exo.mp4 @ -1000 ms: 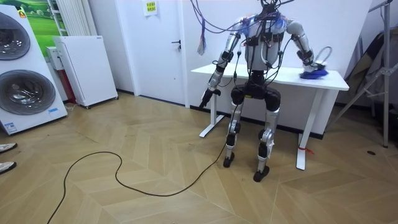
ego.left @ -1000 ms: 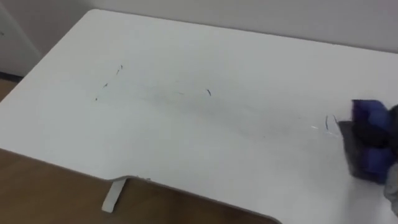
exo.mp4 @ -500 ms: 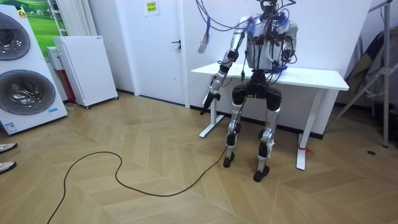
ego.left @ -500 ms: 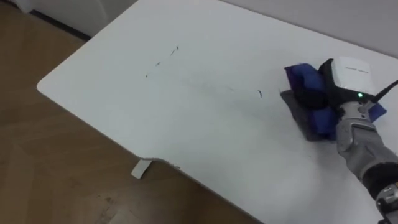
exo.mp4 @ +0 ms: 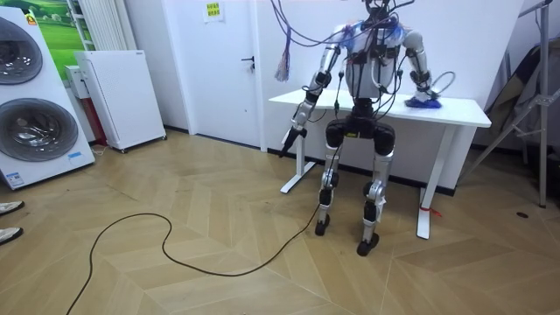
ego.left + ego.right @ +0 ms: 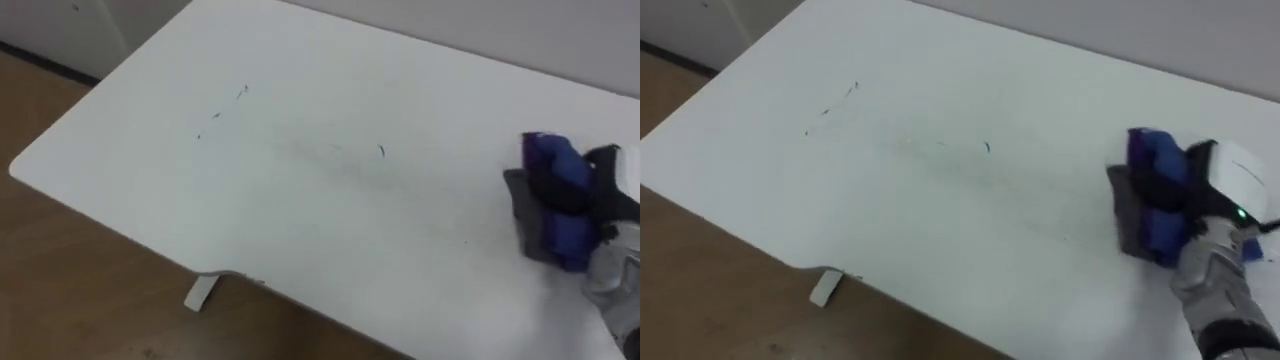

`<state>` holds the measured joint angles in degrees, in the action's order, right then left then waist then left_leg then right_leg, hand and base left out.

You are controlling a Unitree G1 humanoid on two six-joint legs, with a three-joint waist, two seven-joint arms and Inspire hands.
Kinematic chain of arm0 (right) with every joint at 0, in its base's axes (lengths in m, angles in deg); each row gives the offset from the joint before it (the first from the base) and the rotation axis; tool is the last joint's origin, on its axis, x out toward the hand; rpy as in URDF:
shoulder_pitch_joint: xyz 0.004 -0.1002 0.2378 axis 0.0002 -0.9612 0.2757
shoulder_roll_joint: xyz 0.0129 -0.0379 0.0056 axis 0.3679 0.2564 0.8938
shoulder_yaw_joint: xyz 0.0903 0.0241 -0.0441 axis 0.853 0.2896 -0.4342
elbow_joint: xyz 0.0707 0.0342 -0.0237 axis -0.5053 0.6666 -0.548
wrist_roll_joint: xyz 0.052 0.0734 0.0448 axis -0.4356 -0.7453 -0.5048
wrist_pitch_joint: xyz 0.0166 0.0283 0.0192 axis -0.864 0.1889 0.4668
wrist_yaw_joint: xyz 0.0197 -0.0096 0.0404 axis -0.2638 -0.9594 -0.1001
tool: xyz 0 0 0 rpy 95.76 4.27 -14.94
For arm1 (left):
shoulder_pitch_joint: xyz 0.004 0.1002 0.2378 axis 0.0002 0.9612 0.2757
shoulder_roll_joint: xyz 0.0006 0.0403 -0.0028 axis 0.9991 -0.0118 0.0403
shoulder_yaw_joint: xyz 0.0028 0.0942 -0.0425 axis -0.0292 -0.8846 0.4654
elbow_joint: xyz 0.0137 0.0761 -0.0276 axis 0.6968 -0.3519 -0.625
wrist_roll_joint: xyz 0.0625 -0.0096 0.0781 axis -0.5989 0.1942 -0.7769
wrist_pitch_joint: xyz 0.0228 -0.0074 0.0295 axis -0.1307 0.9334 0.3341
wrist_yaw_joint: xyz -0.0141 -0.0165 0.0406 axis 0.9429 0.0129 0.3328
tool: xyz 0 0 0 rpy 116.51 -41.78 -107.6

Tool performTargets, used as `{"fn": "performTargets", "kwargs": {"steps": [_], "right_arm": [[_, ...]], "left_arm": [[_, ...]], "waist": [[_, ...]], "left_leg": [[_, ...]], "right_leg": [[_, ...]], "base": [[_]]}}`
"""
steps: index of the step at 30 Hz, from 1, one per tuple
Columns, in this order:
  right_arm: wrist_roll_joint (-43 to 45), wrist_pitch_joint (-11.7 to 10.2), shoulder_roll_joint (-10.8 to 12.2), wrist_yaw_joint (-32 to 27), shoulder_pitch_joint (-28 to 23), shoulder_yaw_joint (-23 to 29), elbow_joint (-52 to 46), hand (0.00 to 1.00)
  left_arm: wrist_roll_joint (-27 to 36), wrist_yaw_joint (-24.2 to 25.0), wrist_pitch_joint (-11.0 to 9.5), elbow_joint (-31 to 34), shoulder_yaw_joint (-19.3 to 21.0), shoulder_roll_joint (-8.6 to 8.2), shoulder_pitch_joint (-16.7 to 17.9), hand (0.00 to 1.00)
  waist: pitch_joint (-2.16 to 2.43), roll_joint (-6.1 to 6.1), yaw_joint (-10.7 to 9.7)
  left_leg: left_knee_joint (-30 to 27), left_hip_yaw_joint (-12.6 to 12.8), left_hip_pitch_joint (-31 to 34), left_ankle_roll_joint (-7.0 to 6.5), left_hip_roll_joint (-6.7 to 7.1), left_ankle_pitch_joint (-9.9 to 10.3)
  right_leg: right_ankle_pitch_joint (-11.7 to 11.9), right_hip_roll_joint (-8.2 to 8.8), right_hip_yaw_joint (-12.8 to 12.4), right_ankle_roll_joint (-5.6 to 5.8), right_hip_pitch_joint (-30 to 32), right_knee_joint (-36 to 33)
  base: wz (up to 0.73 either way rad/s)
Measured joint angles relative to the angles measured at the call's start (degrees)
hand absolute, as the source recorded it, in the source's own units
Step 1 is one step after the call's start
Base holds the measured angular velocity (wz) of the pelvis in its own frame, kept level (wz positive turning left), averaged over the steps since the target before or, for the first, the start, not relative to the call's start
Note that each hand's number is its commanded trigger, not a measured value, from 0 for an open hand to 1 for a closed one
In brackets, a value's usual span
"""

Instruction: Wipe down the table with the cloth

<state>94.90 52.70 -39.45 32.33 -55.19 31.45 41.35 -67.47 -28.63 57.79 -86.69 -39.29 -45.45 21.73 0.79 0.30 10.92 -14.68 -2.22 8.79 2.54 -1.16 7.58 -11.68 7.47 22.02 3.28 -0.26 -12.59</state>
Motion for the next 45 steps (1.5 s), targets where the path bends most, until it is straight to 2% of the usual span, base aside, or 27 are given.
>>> {"fn": "performTargets", "kwargs": {"steps": [1,2,5,8,13,14,15,16,18,19,21,22,24,25,27,30,34,36,38,40,41,42,43,44,45], "right_arm": [[-1.0,0.0,-0.3,-0.2,-2.4,2.7,0.1,1.0],[-1.8,0.0,-0.4,-0.3,-3.4,4.0,0.1,1.0],[-5.6,0.0,-1.8,-0.4,-6.7,7.9,2.5,1.0],[-6.1,0.3,-2.0,-0.6,-8.9,9.7,3.3,1.0],[-4.9,1.2,-1.8,-1.9,-8.9,8.8,2.9,1.0],[-4.1,2.4,-1.8,-2.6,-8.7,7.6,1.9,1.0],[-3.3,3.5,-1.7,-3.0,-8.3,6.8,0.4,1.0],[-2.7,4.0,-1.6,-3.3,-7.8,6.7,0.3,1.0],[-2.2,5.8,-1.5,-3.5,-5.5,5.1,-1.1,1.0],[-2.0,6.5,-1.5,-3.5,-4.7,3.9,-1.7,1.0],[0.9,8.5,-0.6,-2.3,0.5,-2.4,-5.5,1.0],[2.6,8.6,-0.2,-1.8,1.8,-4.0,-6.3,1.0],[8.3,8.5,1.6,-0.5,7.0,-10.1,-8.5,1.0],[10.1,8.4,2.2,0.3,8.3,-11.3,-8.8,1.0],[14.1,7.2,3.0,3.0,10.7,-14.7,-10.3,1.0],[16.2,7.1,3.8,4.8,12.1,-17.0,-10.1,1.0],[15.6,7.1,3.9,4.9,8.2,-16.9,-10.3,1.0],[14.2,7.0,5.0,3.9,4.8,-13.6,-9.9,1.0],[12.1,6.7,5.3,3.6,2.6,-12.1,-9.8,1.0],[10.9,6.0,5.3,2.9,0.5,-10.8,-9.8,1.0],[9.2,5.6,5.3,2.1,-1.3,-9.9,-9.8,1.0],[8.4,5.3,5.5,1.8,-3.0,-8.5,-9.8,1.0],[7.9,5.1,5.5,1.6,-3.9,-7.8,-9.8,1.0],[5.9,4.9,5.5,1.3,-5.7,-6.6,-9.7,1.0],[4.1,4.9,5.5,0.7,-6.9,-5.5,-9.3,1.0]], "left_arm": [[0.0,-0.4,-0.2,0.8,1.5,0.0,1.1,0.0],[0.0,-0.5,-0.2,1.0,2.0,0.02,1.5,0.0],[-0.1,-0.5,-0.2,1.1,4.0,0.12,1.7,0.0],[-0.6,-0.5,-0.2,1.6,4.5,0.1,1.6,0.0],[-0.7,-0.6,-0.7,2.5,4.5,0.03,1.4,0.0],[-0.6,-0.7,-0.7,2.5,3.9,0.04,1.4,0.0],[-0.7,-0.7,-0.7,2.5,3.2,-0.02,1.4,0.0],[-0.7,-0.7,-0.7,2.5,2.8,-0.11,1.4,0.0],[-1.3,-0.3,-0.8,1.8,2.2,-0.58,0.6,0.0],[-1.4,-0.1,-0.8,1.4,2.0,-0.67,0.4,0.0],[-1.7,0.2,-0.7,0.5,0.9,-1.15,0.1,0.0],[-1.9,0.4,-0.7,0.5,0.9,-1.41,0.1,0.0],[-1.9,0.5,-0.7,0.4,0.1,-1.75,-0.1,0.0],[-2.0,0.7,-0.6,0.4,-0.1,-1.76,-0.1,0.0],[-3.8,1.5,-0.4,0.5,-0.3,-1.77,-0.4,0.0],[-3.8,2.1,0.1,0.4,-1.4,-1.82,0.4,0.0],[-4.1,2.7,1.1,0.1,-1.2,-1.81,0.4,0.0],[-4.2,2.6,1.0,0.0,-1.2,-1.85,-0.6,0.0],[-3.9,2.5,0.7,0.0,-1.1,-1.63,-0.9,0.0],[-3.9,1.8,0.4,0.2,-1.0,-1.27,-1.5,0.0],[-3.4,1.2,0.2,0.2,-1.0,-0.73,-1.5,0.0],[-3.3,1.0,-0.2,0.4,-0.6,-0.2,-1.9,0.0],[-3.3,0.9,-0.4,0.4,0.1,-0.04,-1.9,0.0],[-3.3,0.5,-0.6,0.4,1.5,0.35,-2.0,0.0],[-3.2,-0.1,-0.7,0.3,2.5,0.87,-2.0,0.0]], "waist": [[0.37,0.0,-0.7],[0.53,-0.03,-1.2],[0.51,-0.24,-2.7],[0.41,-0.07,-3.5],[0.12,-0.34,-3.0],[-0.1,-0.49,-2.8],[-0.52,-0.74,-2.7],[-0.73,-0.82,-2.5],[-1.72,-1.22,-0.7],[-1.75,-1.29,-0.1],[-1.79,-1.54,1.6],[-1.78,-1.72,1.8],[-1.87,-2.26,3.8],[-2.01,-2.4,4.1],[-2.09,-2.09,6.9],[-1.95,-1.56,9.0],[-2.07,-0.59,9.0],[-2.11,-0.47,8.4],[-2.27,-0.9,8.0],[-2.05,-1.37,7.6],[-1.98,-1.13,7.2],[-1.79,-1.37,6.2],[-1.71,-1.5,5.9],[-1.61,-1.76,5.0],[-1.26,-2.09,3.6]], "left_leg": [[0.2,0.6,-0.2,-0.08,-0.04,0.0],[0.2,0.6,-0.2,-0.08,-0.04,-0.1],[0.2,0.9,-0.6,-0.17,-0.07,-0.1],[0.2,1.6,-1.6,-0.21,-0.19,-0.1],[0.4,2.2,-2.7,-0.28,-0.39,0.0],[0.3,2.3,-2.7,-0.29,-0.46,0.0],[0.3,2.3,-2.7,-0.28,-0.59,0.0],[0.3,2.4,-2.7,-0.26,-0.73,0.0],[0.5,3.2,-2.9,-0.11,-1.33,0.1],[0.6,3.1,-2.8,-0.08,-1.43,0.1],[1.0,2.7,-1.9,0.16,-1.73,0.2],[1.0,2.4,-1.5,0.22,-1.75,0.2],[0.9,1.7,-1.2,0.43,-1.72,-0.1],[0.9,1.4,-1.3,0.44,-1.69,-0.1],[1.1,0.6,-1.4,0.47,-1.13,-0.1],[1.0,0.4,-2.2,0.44,-0.19,-0.1],[-0.5,0.7,-4.0,-0.27,0.5,0.4],[-1.8,1.0,-5.3,-1.2,0.93,1.3],[-3.2,2.9,-6.1,-1.91,0.58,2.9],[-5.4,3.9,-6.2,-2.52,-0.24,6.0],[-7.2,5.0,-5.9,-3.04,-0.41,7.5],[-9.4,5.8,-5.4,-3.51,-1.05,9.0],[-10.4,6.2,-5.3,-3.73,-1.47,9.6],[-12.0,6.6,-4.9,-3.98,-2.24,10.6],[-13.6,6.5,-4.0,-4.16,-3.03,11.6]], "right_leg": [[-0.1,0.04,-0.3,0.14,0.0,0.0],[-0.1,0.04,-0.5,0.16,0.0,0.0],[-0.1,0.07,-1.1,0.19,-0.2,0.0],[-0.2,0.09,-1.5,0.24,-0.9,-0.1],[-0.2,-0.08,-2.9,0.15,-1.2,-0.2],[-0.1,-0.15,-3.1,0.11,-1.2,-0.3],[0.0,-0.36,-3.4,0.0,-1.2,-0.1],[0.1,-0.5,-3.6,-0.06,-1.0,0.0],[0.4,-0.89,-4.7,-0.47,-0.3,-0.2],[0.5,-0.87,-4.8,-0.62,0.3,-0.4],[0.9,-1.06,-5.0,-1.05,1.7,-1.2],[1.0,-1.18,-4.9,-1.1,1.9,-1.2],[1.2,-1.36,-4.7,-1.2,2.6,-1.3],[1.2,-1.38,-4.4,-1.2,2.6,-1.2],[0.1,-0.84,-3.6,-0.93,2.4,-1.8],[-1.2,0.74,-1.8,-0.34,1.9,-4.3],[-1.6,2.27,-1.1,0.32,0.6,-8.2],[-1.7,3.57,-1.3,0.51,0.5,-11.7],[-1.9,4.4,-1.4,0.72,0.5,-14.2],[-2.3,4.98,-1.3,1.52,0.5,-15.3],[-2.6,5.42,-1.3,1.98,0.5,-15.7],[-2.5,5.45,-1.4,2.2,0.5,-16.4],[-2.3,5.46,-1.4,2.42,0.5,-16.7],[-2.0,5.44,-2.0,2.58,0.7,-17.3],[-1.9,5.92,-3.4,2.58,1.8,-17.6]], "base": [[-0.04],[-0.09],[-0.06],[-0.08],[-0.13],[-0.07],[-0.12],[-0.23],[-0.38],[-0.52],[-0.45],[-0.07],[0.14],[0.22],[0.3],[0.29],[0.16],[0.06],[-0.17],[-0.36],[-0.38],[-0.39],[-0.33],[-0.22],[-0.14]]}}
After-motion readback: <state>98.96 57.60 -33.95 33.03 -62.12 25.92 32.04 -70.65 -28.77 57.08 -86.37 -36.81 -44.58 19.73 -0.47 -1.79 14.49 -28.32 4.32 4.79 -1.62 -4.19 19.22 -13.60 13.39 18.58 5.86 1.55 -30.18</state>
